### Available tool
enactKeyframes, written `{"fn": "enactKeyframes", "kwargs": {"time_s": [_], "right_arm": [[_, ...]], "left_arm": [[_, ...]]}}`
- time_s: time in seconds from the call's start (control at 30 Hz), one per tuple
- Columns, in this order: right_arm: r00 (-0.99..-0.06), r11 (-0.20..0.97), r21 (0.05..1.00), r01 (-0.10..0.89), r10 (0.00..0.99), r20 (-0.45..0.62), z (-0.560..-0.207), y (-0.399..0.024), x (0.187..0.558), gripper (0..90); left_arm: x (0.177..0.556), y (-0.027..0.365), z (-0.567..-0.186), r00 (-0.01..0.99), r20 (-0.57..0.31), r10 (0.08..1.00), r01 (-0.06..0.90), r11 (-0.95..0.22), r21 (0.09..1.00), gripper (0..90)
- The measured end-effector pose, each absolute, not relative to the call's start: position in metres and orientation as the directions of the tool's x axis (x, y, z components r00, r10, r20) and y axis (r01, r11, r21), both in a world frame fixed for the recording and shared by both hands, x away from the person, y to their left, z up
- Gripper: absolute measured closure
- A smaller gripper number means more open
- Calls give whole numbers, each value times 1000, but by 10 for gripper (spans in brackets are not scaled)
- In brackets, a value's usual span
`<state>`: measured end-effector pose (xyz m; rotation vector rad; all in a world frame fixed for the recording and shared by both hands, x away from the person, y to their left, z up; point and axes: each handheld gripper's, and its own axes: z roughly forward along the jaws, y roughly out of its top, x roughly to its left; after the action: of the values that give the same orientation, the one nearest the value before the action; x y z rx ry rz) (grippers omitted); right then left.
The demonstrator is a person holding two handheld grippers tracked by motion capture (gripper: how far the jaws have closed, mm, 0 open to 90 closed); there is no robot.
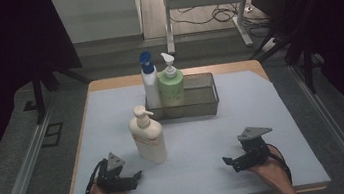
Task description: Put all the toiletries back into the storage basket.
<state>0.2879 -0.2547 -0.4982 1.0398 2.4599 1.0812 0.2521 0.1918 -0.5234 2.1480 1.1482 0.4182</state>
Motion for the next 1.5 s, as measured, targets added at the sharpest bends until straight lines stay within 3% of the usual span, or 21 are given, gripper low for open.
{"fn": "enactKeyframes", "kwargs": {"time_s": [1.5], "right_arm": [[-837,479,780,403,537,102,-437,-162,305,0]], "left_arm": [[252,192,-523,562,-27,826,616,-397,681,121]]}}
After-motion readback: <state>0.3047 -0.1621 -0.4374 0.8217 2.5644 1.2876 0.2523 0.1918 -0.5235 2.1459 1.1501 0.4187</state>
